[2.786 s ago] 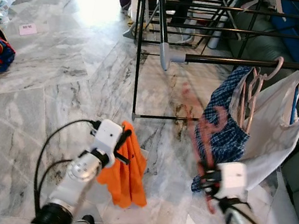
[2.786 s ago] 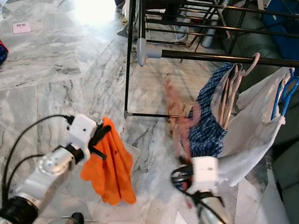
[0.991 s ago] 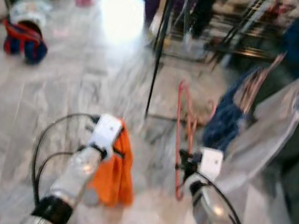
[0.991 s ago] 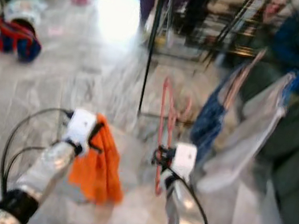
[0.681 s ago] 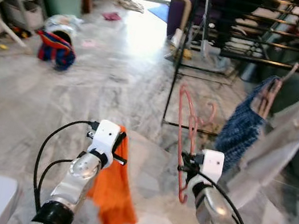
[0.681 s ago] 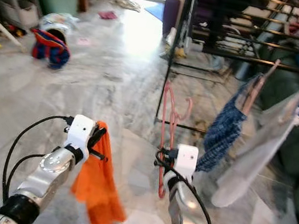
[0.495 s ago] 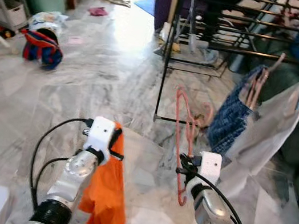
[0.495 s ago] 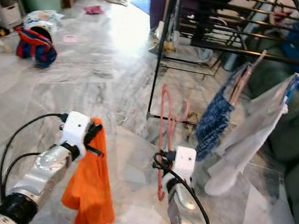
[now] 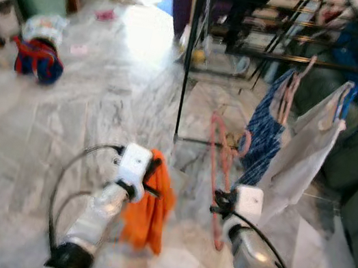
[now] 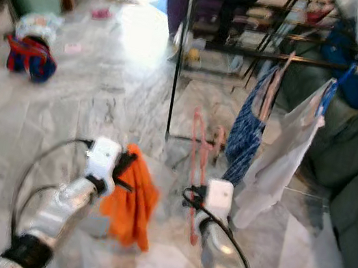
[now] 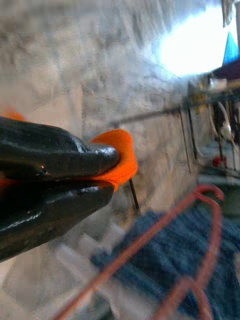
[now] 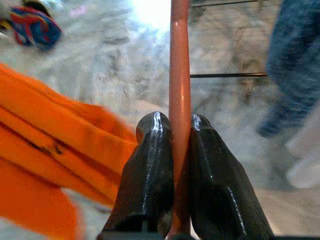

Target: Hang hanger

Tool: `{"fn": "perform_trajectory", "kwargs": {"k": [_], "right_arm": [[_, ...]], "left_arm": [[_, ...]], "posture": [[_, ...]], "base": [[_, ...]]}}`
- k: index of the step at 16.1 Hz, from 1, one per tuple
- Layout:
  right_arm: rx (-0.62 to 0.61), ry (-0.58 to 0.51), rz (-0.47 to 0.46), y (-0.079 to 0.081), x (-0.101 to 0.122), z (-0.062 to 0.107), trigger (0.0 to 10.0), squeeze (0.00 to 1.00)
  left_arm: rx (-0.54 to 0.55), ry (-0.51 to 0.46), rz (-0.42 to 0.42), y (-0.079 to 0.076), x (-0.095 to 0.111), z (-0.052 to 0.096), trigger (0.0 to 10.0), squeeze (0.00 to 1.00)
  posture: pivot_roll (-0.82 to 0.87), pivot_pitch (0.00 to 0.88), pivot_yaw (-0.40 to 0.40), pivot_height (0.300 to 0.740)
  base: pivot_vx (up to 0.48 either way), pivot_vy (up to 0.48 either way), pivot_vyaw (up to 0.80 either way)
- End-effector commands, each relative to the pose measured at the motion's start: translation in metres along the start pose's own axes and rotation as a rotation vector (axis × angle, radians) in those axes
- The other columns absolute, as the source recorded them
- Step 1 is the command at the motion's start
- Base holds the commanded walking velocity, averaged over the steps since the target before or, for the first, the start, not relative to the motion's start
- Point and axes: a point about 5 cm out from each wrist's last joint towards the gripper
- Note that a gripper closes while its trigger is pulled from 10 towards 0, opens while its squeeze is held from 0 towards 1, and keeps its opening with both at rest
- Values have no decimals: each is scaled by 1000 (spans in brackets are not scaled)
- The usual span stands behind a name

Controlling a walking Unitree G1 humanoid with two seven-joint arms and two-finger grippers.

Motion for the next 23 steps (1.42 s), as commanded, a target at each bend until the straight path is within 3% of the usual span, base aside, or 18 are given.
{"fn": "perform_trajectory", "kwargs": {"k": [1, 8, 13, 23], "right_arm": [[-1, -3, 12, -4, -1, 1, 10000, 0], [2, -22, 23, -6, 8, -5, 10000, 0], [-13, -31, 25, -11, 13, -8, 10000, 0], [-5, -22, 30, -8, 13, -11, 10000, 0]], "left_arm": [[-24, -21, -1, -6, 4, -2, 10000, 0], [-10, -33, -2, -4, 8, -6, 10000, 0], [36, -39, 33, 8, 18, -11, 10000, 0], [30, -47, 29, 9, 21, -12, 10000, 0]], "posture": [[27, 61, 0, 740], [34, 85, -12, 740], [34, 132, -6, 740], [35, 157, -2, 740]], "base": [[0, -416, 0], [0, -447, 0], [0, -50, 0], [0, 407, 0]]}}
Point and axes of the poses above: a point about 5 cm out from each wrist's last joint towards the gripper, its own z axis pointing back from the gripper into the wrist, its own x axis along the axis of the wrist's last joint, y = z × x, and after that the axes turned 11 degrees about z, right-handed
